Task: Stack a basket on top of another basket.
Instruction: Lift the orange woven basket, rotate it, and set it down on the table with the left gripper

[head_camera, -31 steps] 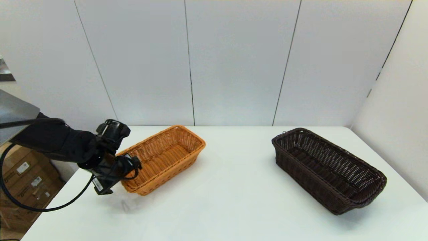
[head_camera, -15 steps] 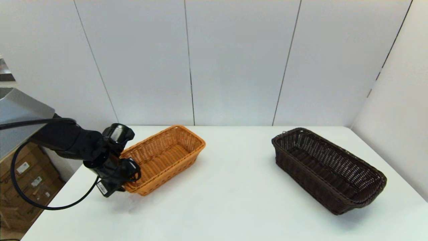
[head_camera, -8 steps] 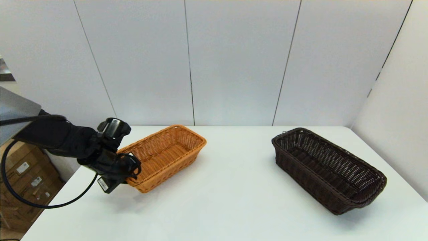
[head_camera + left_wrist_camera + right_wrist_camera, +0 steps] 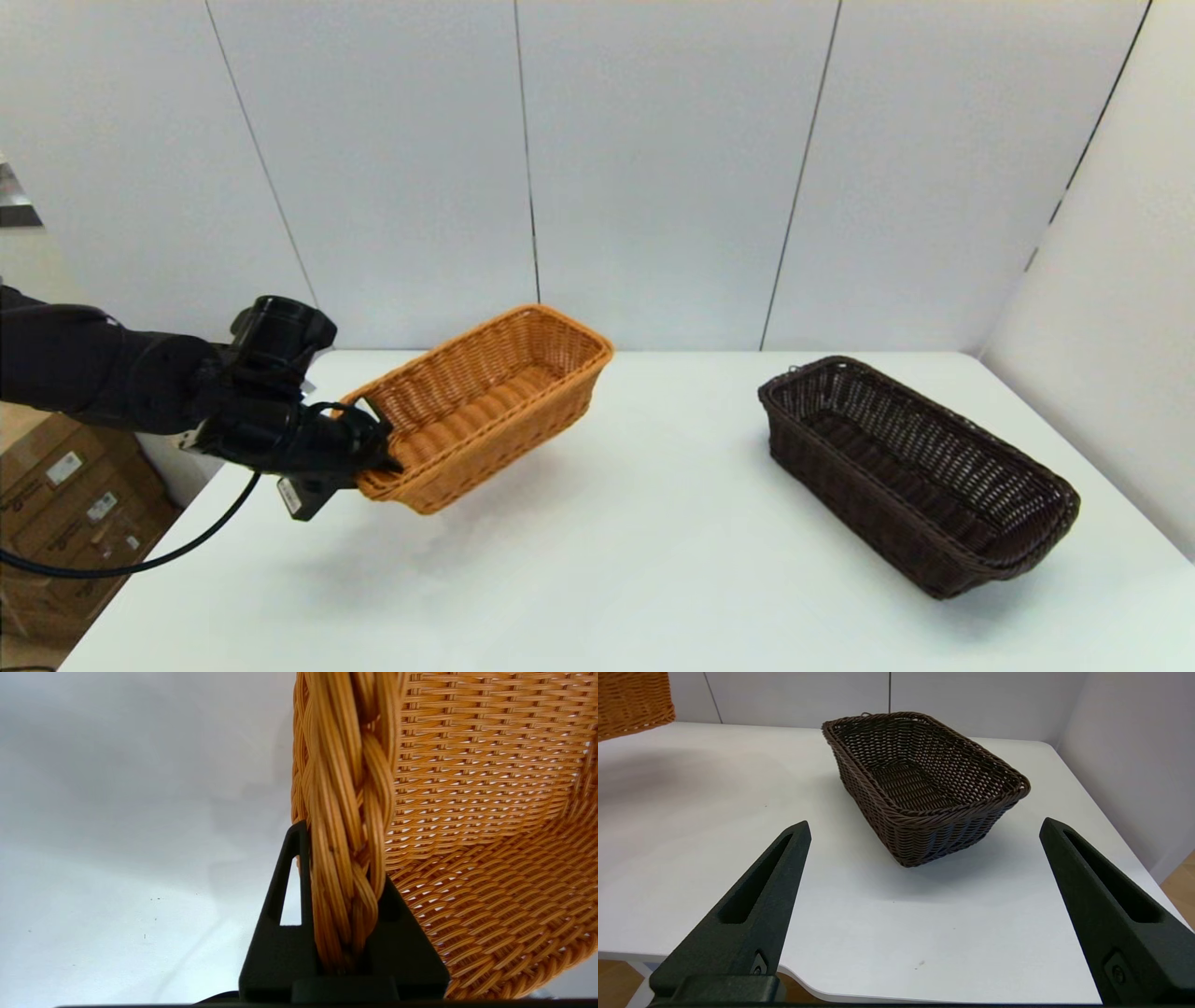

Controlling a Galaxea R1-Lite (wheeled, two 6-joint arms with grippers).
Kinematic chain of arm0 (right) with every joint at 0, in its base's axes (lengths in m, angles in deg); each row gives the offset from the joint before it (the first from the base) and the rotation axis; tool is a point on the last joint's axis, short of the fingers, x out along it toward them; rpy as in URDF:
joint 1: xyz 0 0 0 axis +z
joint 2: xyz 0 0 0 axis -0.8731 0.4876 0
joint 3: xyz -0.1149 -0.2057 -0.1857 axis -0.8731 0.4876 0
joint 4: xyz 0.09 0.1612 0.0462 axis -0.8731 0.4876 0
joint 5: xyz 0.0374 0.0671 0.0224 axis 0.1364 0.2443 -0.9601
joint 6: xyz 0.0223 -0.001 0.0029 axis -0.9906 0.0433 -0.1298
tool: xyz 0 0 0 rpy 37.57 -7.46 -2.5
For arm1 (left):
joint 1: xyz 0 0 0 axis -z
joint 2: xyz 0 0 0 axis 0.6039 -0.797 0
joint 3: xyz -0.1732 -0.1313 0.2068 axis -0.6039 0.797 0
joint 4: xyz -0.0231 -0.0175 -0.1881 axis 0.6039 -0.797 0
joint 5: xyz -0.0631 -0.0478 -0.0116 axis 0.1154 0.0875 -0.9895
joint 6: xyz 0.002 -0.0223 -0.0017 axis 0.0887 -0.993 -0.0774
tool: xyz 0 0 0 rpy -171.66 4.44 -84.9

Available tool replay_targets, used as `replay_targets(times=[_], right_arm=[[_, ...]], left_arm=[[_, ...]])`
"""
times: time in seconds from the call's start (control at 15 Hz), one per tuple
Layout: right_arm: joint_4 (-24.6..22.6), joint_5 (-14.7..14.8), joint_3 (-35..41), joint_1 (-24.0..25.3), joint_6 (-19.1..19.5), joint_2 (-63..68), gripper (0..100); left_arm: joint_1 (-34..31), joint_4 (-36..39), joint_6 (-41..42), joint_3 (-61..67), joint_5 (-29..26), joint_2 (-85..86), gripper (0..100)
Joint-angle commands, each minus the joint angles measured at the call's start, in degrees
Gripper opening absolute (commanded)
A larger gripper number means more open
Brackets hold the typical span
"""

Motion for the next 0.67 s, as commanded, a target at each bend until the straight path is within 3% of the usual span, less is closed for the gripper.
replay_targets(times=[0.07,0.67], right_arm=[[0.0,-0.1,0.0,0.0,0.1,0.0,100],[0.1,-0.1,0.0,0.0,0.0,0.0,100]], left_arm=[[3.8,-0.1,6.5,-0.7,0.4,0.3,0],[13.0,-0.6,18.8,-7.6,3.2,-7.6,0]])
